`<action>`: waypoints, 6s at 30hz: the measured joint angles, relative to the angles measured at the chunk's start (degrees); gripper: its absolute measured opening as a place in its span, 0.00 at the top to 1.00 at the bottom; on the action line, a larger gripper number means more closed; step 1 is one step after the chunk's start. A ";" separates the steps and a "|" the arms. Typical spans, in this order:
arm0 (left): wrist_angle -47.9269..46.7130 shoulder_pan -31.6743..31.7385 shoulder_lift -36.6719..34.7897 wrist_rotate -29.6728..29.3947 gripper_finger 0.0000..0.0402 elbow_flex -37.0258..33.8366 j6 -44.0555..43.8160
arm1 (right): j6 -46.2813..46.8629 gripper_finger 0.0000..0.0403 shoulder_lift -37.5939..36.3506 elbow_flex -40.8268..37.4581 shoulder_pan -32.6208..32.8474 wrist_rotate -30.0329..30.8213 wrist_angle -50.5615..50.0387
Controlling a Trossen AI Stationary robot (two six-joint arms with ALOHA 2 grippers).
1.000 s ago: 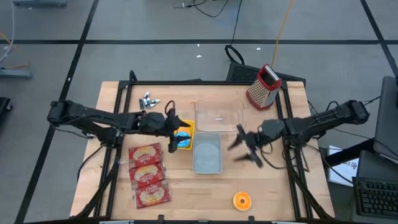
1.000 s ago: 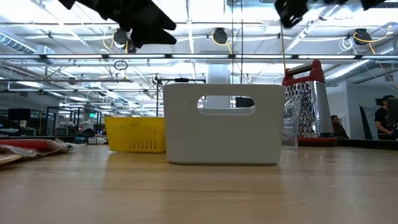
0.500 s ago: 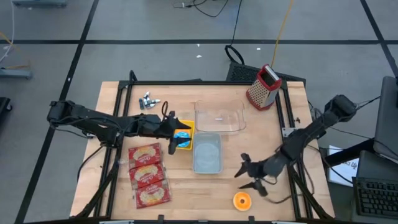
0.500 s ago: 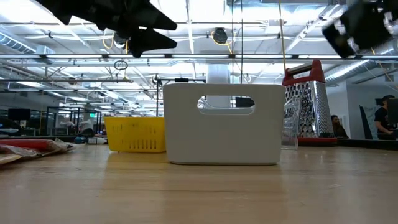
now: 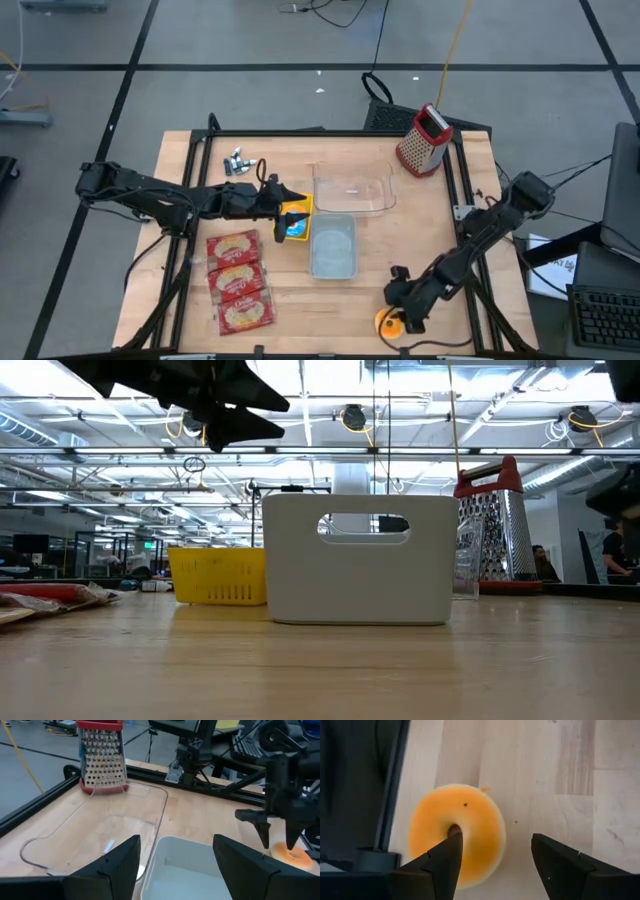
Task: Pick & Place Food Item
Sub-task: Put the light blue doughnut into the yellow bin
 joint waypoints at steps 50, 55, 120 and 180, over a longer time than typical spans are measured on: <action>12.73 -0.43 2.31 -3.90 0.37 0.11 -4.18 | -49.32 0.89 -23.69 0.56 -15.75 34.77 9.48; 18.92 -0.48 6.57 -2.00 0.37 0.12 -0.33 | -55.28 0.89 -21.54 0.50 -23.66 36.75 14.37; -21.04 10.14 -5.90 7.68 0.97 4.04 25.15 | -51.68 0.47 -27.54 -0.81 -31.81 34.69 19.15; -21.56 26.26 14.40 30.70 0.92 2.54 26.38 | -52.54 0.51 -31.34 -13.77 -31.86 33.14 32.47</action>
